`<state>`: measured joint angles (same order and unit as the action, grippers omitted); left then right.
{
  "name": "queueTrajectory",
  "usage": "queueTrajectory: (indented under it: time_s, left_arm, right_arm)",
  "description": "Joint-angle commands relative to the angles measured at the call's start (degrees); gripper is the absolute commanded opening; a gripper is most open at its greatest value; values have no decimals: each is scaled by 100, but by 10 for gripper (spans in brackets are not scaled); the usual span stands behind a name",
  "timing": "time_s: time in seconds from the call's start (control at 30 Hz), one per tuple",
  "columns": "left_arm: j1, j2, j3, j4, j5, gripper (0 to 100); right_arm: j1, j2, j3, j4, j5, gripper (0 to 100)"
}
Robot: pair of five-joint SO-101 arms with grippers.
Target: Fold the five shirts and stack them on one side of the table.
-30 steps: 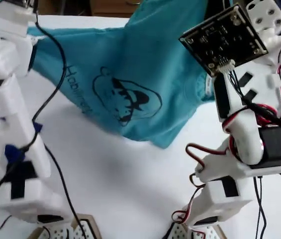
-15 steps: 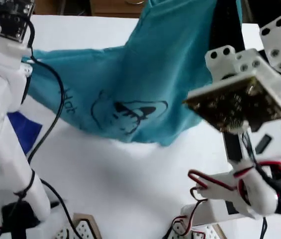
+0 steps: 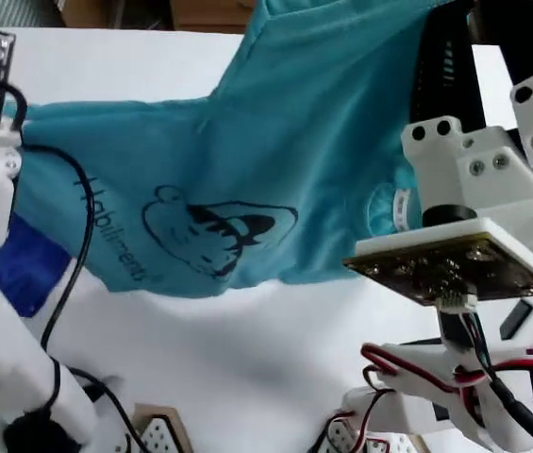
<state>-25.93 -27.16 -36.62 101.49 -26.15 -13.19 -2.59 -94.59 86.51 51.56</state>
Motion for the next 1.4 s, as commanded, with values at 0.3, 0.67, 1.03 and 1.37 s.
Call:
queueTrajectory:
  time_s: [0.3,0.67,1.03,1.37]
  left_arm:
    - [-53,-642,13,79,-62,20]
    - [-53,-1310,901,88,-62,20]
    - [-53,-2295,1253,88,-70,20]
    - [-53,-2295,1253,88,-62,20]
  right_arm:
    - [-31,-699,-88,215,35,20]
    - [-40,-1015,-88,646,0,20]
    - [-40,-1604,-88,673,26,20]
    - [-40,-1895,563,884,-9,20]
